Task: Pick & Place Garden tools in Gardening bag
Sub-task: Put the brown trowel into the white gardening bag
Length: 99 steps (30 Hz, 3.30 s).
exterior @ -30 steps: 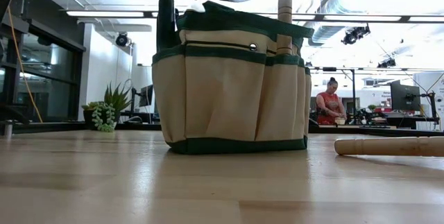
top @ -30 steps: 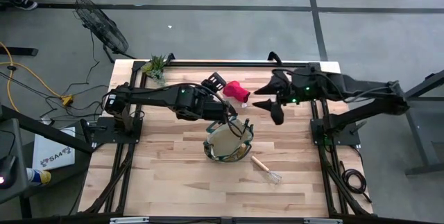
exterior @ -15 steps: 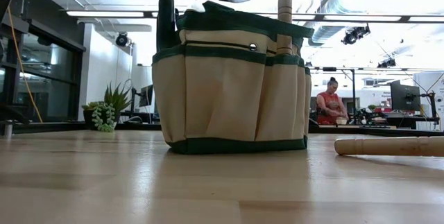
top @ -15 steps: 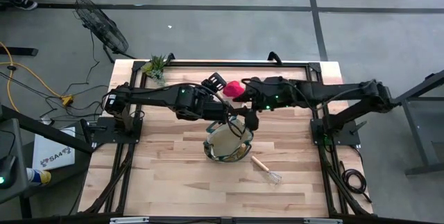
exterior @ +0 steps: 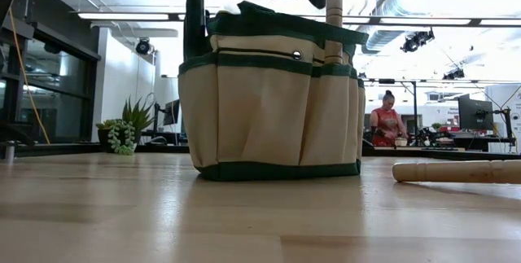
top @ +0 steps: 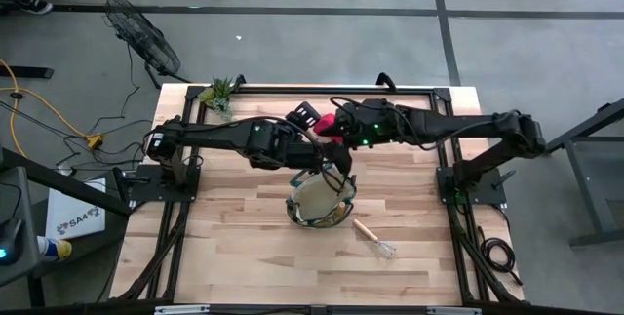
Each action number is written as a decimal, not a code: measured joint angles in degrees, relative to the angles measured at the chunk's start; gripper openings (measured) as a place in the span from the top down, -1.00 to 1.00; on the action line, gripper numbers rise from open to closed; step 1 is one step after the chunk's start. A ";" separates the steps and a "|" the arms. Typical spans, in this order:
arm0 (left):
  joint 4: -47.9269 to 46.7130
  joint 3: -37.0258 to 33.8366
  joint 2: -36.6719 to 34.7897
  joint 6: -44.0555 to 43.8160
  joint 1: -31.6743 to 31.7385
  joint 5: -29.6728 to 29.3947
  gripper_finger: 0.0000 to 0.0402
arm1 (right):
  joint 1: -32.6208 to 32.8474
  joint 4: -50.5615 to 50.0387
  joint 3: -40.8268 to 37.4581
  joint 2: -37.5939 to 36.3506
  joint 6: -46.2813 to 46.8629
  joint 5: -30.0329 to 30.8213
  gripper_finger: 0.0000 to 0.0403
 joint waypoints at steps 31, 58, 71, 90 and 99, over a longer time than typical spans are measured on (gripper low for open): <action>6.31 0.00 0.04 5.29 -0.08 1.29 0.72 | -1.14 -0.28 -0.02 2.33 2.93 -1.25 0.57; 4.45 0.04 -2.81 -10.68 -0.02 -7.76 -0.02 | -1.39 -9.07 -0.02 0.70 2.28 1.43 0.70; 3.86 0.04 -12.64 -50.70 0.02 9.53 -0.03 | -2.01 -18.42 0.00 -12.85 -4.47 9.06 0.70; 49.97 0.00 -13.80 -50.05 0.02 28.89 -0.03 | 4.43 -0.03 0.00 -21.46 -16.84 8.31 0.70; 67.53 0.00 -10.15 -51.75 0.00 38.80 -0.03 | 6.27 9.94 0.00 -20.78 -20.06 4.10 0.70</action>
